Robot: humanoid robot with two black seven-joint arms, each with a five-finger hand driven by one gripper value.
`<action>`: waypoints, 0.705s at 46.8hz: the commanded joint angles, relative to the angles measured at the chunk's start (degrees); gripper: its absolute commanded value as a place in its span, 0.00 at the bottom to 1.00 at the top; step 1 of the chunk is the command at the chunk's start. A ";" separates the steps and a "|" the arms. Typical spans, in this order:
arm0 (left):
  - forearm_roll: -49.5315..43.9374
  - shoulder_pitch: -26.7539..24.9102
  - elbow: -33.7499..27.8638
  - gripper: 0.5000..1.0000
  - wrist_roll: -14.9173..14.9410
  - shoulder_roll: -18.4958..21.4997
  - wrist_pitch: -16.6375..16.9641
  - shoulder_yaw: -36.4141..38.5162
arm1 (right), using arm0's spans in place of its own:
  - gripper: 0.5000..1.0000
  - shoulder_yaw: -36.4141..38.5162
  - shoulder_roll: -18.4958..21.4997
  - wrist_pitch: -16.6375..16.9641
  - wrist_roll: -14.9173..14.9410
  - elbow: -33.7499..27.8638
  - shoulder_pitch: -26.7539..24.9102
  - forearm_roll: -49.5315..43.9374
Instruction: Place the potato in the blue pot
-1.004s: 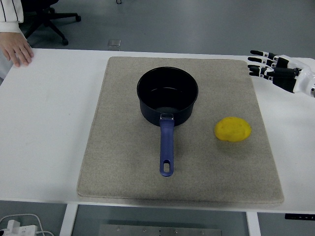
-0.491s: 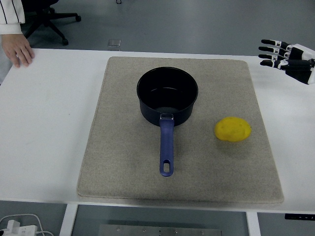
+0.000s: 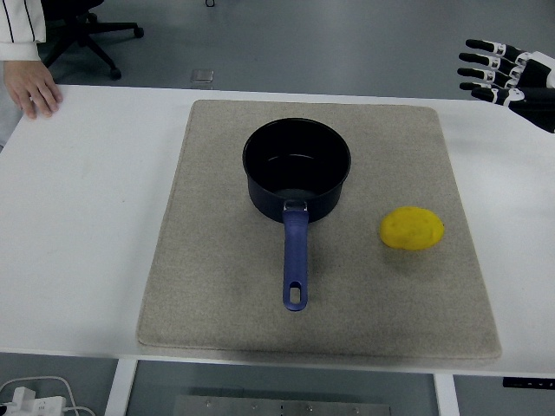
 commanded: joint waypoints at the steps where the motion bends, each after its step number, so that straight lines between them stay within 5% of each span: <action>1: 0.06 -0.01 0.00 0.99 0.00 0.00 0.00 0.00 | 0.86 -1.94 -0.72 0.01 0.46 0.73 -0.01 -0.54; 24: -0.03 -0.01 0.00 0.99 0.00 0.00 0.00 0.00 | 0.86 -3.62 -3.18 2.67 0.46 3.90 0.17 -5.28; 33: 0.06 -0.01 0.00 0.99 0.00 0.00 0.00 0.00 | 0.86 -3.35 -3.54 2.67 0.72 3.99 0.17 -16.08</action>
